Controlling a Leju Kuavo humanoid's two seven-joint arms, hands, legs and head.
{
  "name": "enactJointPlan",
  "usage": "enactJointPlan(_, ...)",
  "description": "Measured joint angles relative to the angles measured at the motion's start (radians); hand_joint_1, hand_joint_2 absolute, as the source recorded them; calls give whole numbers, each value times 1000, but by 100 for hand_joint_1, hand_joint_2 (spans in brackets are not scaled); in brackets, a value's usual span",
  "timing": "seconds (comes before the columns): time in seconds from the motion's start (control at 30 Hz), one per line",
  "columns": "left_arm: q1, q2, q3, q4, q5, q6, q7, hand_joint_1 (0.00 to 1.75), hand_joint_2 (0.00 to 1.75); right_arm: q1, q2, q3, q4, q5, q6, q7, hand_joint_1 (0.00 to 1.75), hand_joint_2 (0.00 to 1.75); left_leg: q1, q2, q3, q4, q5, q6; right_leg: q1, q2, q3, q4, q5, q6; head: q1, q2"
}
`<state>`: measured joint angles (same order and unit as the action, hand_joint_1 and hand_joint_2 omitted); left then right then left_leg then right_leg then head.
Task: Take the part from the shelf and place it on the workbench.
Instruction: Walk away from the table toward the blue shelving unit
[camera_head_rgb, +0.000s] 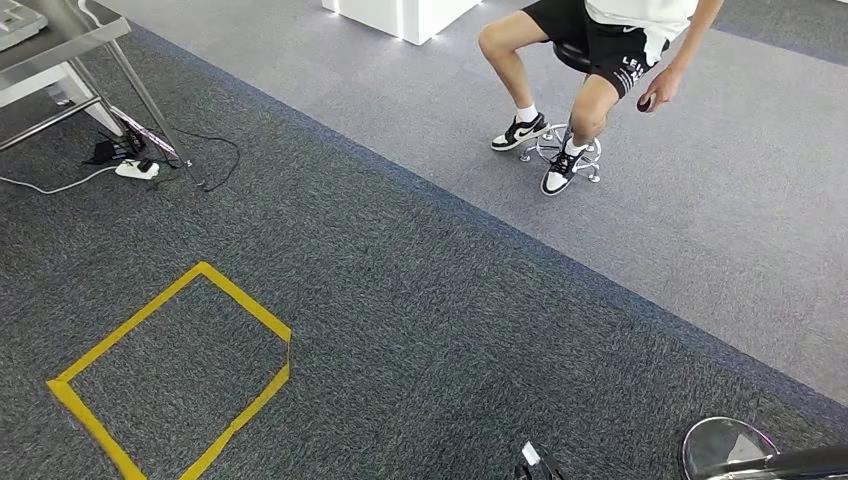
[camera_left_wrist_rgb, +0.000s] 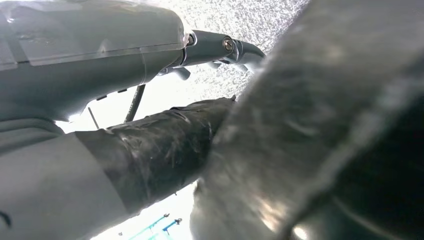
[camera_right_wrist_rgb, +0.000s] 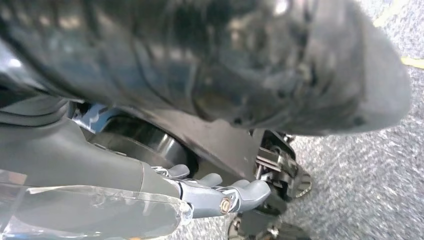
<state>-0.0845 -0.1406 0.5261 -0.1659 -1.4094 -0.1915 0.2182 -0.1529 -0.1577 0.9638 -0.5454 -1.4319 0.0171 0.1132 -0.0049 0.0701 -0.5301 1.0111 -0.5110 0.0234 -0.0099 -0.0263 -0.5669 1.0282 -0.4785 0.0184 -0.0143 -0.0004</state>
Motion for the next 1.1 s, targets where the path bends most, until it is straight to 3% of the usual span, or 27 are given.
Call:
enactJointPlan(0.07,-2,0,0,0,-1,0,6,0,0,2,7,0,10,-6,7,-1,0,0,4,-12,-6,13,-13,-11,-1,9,-3,-3,5,-12,-1,0)
enactJointPlan(0.1,-2,0,-1,0,-1,1,9,0,0,1,10,0,15,-7,11,-1,0,0,6,-26,-19,41,-34,-17,-3,14,-5,-5,8,-18,-3,0)
enactJointPlan(0.2,-2,1,-1,0,-1,1,18,0,0,-3,17,0,34,-3,25,0,0,0,7,-59,-94,209,-125,-25,-1,29,-13,-6,14,-29,-7,0)
enactJointPlan(0.23,-2,1,-1,0,-1,0,21,0,0,-3,18,0,40,0,29,2,0,0,7,-60,-113,253,-137,-25,1,35,-15,-5,14,-30,-7,0)
enactJointPlan(0.27,-3,2,-1,0,0,-1,26,0,0,-3,20,1,46,4,33,4,0,0,7,-61,-117,264,-129,-23,2,43,-16,-3,15,-31,-7,0)
enactJointPlan(0.3,-3,2,-1,0,0,-2,30,0,0,-3,22,1,51,8,37,6,0,0,7,-63,-103,238,-104,-19,2,53,-17,-1,15,-31,-7,0)
enactJointPlan(0.37,-1,3,-1,0,0,-4,41,0,0,-4,27,2,61,20,45,8,0,0,6,-84,-44,118,-36,-7,2,73,-17,1,16,-30,-7,0)
enactJointPlan(0.43,3,6,-1,0,0,-6,50,0,0,-8,31,5,69,36,52,8,0,0,5,-113,-4,26,-5,3,1,89,-23,3,20,-22,-7,0)
enactJointPlan(0.53,3,8,-1,0,0,-18,55,0,0,-11,33,10,79,53,58,8,0,0,-1,-114,0,4,-6,8,-3,104,-34,0,31,-5,-8,0)
enactJointPlan(0.77,2,9,-1,0,-1,-27,46,0,0,-13,33,11,84,61,61,9,0,0,3,-107,3,-7,2,16,-2,108,-34,-2,34,3,-7,0)
enactJointPlan(0.8,3,8,1,0,21,4,28,0,0,-13,34,12,91,55,25,-12,0,0,5,-93,5,-14,7,21,-2,91,-63,62,-2,7,-6,0)
enactJointPlan(0.87,6,9,23,0,128,118,-86,0,0,-4,40,7,105,35,-121,-153,0,0,7,-59,6,-21,13,28,-6,50,-105,168,-46,17,-2,0)
enactJointPlan(0.9,7,9,39,0,198,179,-166,0,0,2,45,1,112,24,-200,-246,0,0,6,-40,6,-19,12,29,-10,27,-108,187,-53,22,-1,0)
enactJointPlan(0.93,6,10,60,0,258,207,-253,0,0,9,50,-7,114,21,-245,-327,0,0,6,-31,5,-14,8,24,-12,13,-73,126,-24,24,0,0)
enactJointPlan(1.0,2,12,100,0,339,199,-375,0,87,13,58,-20,119,22,-258,-400,0,0,2,-21,4,-2,-1,12,-8,-6,-20,26,5,16,-2,0)
enactJointPlan(1.07,-6,15,139,0,372,178,-423,0,175,19,63,-29,126,26,-244,-404,0,0,-1,-13,4,2,-6,0,-1,-3,-13,7,5,2,-5,0)
enactJointPlan(1.1,-12,18,152,0,368,166,-409,0,175,23,64,-31,130,35,-230,-375,0,0,1,-9,6,1,-6,-4,-1,3,-14,6,7,-5,-5,0)
